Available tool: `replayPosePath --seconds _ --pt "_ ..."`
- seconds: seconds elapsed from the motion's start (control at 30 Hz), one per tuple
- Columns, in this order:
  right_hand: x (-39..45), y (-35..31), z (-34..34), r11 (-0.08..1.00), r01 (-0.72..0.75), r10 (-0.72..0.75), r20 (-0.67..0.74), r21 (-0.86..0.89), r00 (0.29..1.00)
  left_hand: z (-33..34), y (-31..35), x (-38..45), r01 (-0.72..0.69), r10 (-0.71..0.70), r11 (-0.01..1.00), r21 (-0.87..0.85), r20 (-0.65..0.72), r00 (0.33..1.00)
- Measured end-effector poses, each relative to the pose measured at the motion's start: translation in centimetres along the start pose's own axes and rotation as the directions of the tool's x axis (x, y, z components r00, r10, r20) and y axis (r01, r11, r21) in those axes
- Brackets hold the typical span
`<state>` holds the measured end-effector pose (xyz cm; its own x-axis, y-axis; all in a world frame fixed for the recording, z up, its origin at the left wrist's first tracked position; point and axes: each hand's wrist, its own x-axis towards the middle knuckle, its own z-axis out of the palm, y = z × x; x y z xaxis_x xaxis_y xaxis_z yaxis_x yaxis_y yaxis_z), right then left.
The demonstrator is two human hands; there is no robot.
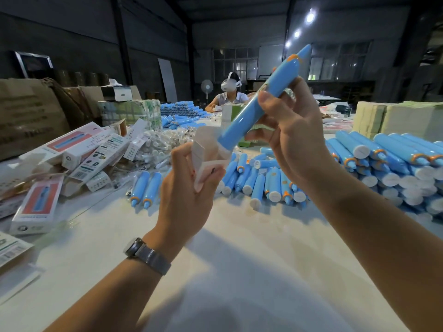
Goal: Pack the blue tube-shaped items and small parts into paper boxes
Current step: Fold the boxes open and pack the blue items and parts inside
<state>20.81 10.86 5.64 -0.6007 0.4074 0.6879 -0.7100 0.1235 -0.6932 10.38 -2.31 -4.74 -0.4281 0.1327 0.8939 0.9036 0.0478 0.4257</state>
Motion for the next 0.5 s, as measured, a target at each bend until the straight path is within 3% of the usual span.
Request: replayPosePath --seconds 0.17,0.4,0.5 --pt "-0.5 0.9 0.5 0.898 0.176 -0.161 0.070 -0.404 0.984 0.1 0.4 -0.3 -0.020 0.020 1.000 0.011 0.026 0.999" --pt "-0.6 1.5 -0.3 0.869 0.291 -0.249 0.155 -0.401 0.956 -0.1 0.4 -0.1 0.001 -0.001 1.000 0.024 0.011 1.000" --pt "-0.7 1.8 -0.4 0.822 0.291 -0.212 0.211 -0.490 0.954 0.0 0.5 -0.1 0.018 -0.018 1.000 0.014 0.000 1.000"
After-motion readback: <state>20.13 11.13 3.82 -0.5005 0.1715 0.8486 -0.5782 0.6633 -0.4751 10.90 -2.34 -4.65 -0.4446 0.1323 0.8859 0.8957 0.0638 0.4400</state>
